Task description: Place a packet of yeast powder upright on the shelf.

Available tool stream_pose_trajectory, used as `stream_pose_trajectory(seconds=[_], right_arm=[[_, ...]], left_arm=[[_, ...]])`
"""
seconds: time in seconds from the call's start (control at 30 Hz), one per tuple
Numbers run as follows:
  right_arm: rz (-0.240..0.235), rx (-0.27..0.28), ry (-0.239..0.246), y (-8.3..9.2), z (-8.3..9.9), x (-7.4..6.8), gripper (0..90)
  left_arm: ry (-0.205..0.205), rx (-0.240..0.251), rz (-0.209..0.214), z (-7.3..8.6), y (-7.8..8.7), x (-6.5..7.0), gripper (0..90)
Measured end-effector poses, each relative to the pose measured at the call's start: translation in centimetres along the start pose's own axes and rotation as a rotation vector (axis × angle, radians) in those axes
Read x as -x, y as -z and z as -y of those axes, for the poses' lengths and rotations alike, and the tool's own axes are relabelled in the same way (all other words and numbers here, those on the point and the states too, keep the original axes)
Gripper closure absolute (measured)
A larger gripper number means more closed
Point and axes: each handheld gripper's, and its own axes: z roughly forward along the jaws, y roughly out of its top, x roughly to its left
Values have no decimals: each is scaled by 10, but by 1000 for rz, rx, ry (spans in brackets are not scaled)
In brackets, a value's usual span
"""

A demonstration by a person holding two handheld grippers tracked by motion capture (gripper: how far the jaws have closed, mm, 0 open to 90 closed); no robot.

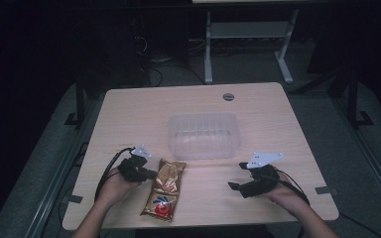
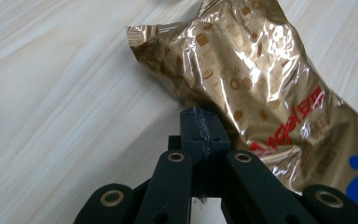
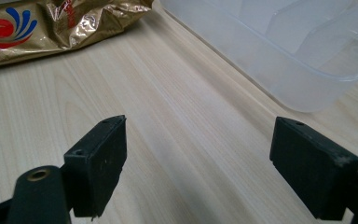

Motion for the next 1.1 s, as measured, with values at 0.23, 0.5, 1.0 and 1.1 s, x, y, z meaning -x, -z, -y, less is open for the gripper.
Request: stream_pose_trajectory(seconds=[0.23, 0.5, 1.0, 1.1], right_arm=[[-3, -1, 4, 0, 0, 0, 181], [-1, 0, 3, 0, 0, 0, 181], [5, 5, -4, 2, 1, 0, 182], [4, 0, -2, 1, 1, 0, 181]], left_arm=[[-41, 1, 19, -19, -18, 15, 900], [-113, -12, 73, -40, -35, 38, 900], [-53, 82, 19, 22, 35, 49, 900], [-39, 79, 6, 39, 45, 53, 900]])
